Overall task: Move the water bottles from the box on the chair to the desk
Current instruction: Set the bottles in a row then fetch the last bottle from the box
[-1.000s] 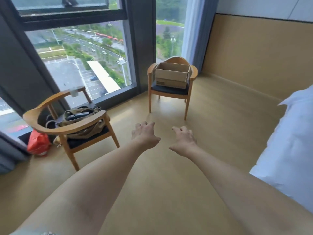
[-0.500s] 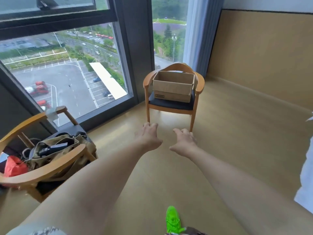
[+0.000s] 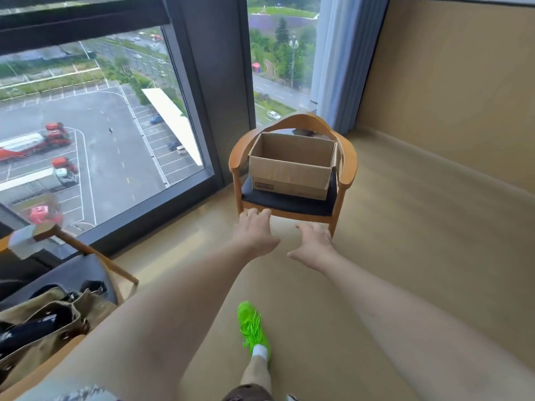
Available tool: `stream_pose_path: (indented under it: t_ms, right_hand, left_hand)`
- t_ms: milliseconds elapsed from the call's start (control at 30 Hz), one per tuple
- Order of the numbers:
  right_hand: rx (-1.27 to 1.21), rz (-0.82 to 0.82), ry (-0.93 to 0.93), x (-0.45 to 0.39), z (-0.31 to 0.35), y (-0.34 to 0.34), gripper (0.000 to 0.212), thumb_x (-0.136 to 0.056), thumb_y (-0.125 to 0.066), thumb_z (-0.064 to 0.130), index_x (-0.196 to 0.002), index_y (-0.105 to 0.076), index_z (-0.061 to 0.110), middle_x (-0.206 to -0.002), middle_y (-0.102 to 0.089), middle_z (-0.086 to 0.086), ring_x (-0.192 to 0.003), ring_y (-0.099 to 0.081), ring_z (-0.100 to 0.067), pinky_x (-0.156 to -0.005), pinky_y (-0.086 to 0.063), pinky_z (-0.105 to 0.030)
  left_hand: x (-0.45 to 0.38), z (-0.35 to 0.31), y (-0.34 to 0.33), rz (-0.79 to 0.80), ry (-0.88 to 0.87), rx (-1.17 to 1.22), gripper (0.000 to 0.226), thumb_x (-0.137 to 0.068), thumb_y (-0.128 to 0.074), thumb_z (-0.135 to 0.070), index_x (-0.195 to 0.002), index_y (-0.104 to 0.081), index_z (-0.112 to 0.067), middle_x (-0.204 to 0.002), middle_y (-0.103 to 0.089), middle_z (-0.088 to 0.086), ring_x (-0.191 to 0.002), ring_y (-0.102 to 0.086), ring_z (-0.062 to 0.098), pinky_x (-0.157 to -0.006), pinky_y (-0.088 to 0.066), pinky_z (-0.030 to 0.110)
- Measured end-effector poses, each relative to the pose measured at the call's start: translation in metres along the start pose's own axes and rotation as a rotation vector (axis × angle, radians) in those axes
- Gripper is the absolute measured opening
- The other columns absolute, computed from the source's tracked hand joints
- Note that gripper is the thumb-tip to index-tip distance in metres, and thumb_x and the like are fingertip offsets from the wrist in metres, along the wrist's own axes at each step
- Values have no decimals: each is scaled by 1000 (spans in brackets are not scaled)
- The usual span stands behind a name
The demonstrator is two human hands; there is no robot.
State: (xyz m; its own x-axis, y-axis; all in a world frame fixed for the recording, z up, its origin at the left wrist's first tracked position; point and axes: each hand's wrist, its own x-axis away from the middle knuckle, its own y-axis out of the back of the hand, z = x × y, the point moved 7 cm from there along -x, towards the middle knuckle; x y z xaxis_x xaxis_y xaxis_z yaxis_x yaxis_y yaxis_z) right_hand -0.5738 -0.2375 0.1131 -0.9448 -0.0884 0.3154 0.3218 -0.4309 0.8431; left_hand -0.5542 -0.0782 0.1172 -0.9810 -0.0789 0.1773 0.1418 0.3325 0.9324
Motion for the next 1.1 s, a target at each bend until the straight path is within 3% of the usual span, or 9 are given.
stream_pose_path:
  t_ms: [100, 233, 467, 667, 867, 1100]
  right_hand:
    - [7, -2, -45, -72, 1, 8, 80, -84, -78, 41, -153, -37, 33, -149, -42, -5, -139, -36, -30, -108, -42, -44]
    - [23, -6, -91, -168, 8, 29, 77, -84, -76, 39, -151, -37, 35, -145, -44, -4, -133, -41, -29, -102, -45, -43]
    - [1, -17, -208, -297, 20, 75, 76, -86, -73, 35, -152, -38, 28, -146, -44, -6, -133, -43, -29, -105, -48, -46]
    - [12, 14, -258, -391, 18, 91, 74, -84, -73, 37, -150, -40, 30, -143, -47, -5, -131, -44, -30, -101, -48, -45]
    - [52, 111, -233, -500, 14, 87, 75, -85, -71, 42, -151, -39, 28, -146, -44, -7, -136, -40, -31, -107, -42, -43]
    - [91, 306, -238, -616, 0, 52, 70, -85, -67, 28, -150, -41, 28, -143, -46, -7, -135, -42, -30, -105, -40, -40]
  left_hand:
    - [-71, -3, -3, 40, -31, -9, 73, -85, -71, -40, -150, -41, -25, -141, -48, 8, -133, -41, 32, -106, -46, 50]
    - [-174, -4, 10, 65, -53, -22, 53, -84, -66, -40, -133, -49, -27, -126, -50, 4, -124, -44, 31, -97, -49, 46]
    - [-335, -14, 55, 94, -67, -1, 58, -88, -67, -41, -140, -47, -27, -138, -52, 6, -129, -44, 30, -101, -50, 48]
    - [-422, 3, 45, 194, -30, 2, 63, -89, -66, -39, -146, -44, -26, -141, -49, 5, -133, -41, 29, -102, -47, 45]
    - [-518, 28, 32, 234, 42, 1, 70, -88, -66, -43, -151, -41, -26, -142, -49, 7, -133, -42, 31, -103, -48, 46]
    - [-621, 38, -12, 330, 151, -18, 69, -94, -66, -44, -155, -38, -27, -153, -45, 5, -140, -41, 30, -109, -46, 47]
